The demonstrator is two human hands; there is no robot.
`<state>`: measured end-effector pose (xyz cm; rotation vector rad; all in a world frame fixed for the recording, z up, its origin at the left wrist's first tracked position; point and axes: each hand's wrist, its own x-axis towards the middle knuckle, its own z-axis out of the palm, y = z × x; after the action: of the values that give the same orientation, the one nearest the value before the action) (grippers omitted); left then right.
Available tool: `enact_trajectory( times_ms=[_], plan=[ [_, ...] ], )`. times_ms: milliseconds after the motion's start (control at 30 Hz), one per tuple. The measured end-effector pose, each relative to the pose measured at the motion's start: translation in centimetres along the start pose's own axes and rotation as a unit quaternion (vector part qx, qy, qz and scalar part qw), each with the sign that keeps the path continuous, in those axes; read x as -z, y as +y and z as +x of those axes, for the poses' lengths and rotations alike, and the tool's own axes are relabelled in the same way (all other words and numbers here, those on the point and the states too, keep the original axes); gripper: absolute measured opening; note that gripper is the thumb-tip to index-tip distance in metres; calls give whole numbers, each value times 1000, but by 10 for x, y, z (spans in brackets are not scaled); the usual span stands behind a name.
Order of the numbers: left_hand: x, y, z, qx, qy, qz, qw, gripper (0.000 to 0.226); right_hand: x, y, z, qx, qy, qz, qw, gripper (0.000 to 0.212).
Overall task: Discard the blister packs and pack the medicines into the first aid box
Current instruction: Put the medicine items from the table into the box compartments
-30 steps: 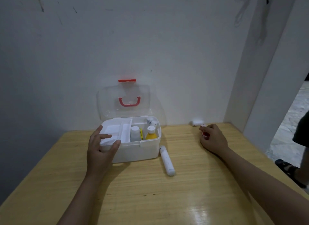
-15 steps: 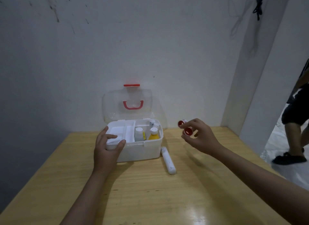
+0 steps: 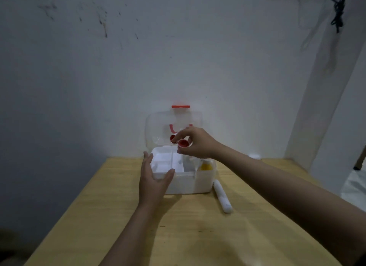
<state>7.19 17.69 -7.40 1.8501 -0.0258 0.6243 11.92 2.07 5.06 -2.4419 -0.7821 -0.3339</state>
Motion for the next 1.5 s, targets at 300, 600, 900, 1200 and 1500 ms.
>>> enact_trajectory(
  times_ms=[300,600,900,1200,1500],
  plan=[
    [0,-4,2,18,-8,-34,999,90,-55,6,55,-26,-74,-44,996,28],
    [0,-12,5,5,-1,-32,999,88,-67,9,58,-44,-75,-11,996,17],
    [1,-14,5,-5,-1,-35,999,83,-65,9,57,-60,-94,-16,994,29],
    [0,-14,5,3,-5,-39,999,83,-62,11,60,-80,-113,-21,990,38],
    [-1,-17,7,2,-2,-38,999,83,-63,7,62,-85,-118,-23,989,32]
  ],
)
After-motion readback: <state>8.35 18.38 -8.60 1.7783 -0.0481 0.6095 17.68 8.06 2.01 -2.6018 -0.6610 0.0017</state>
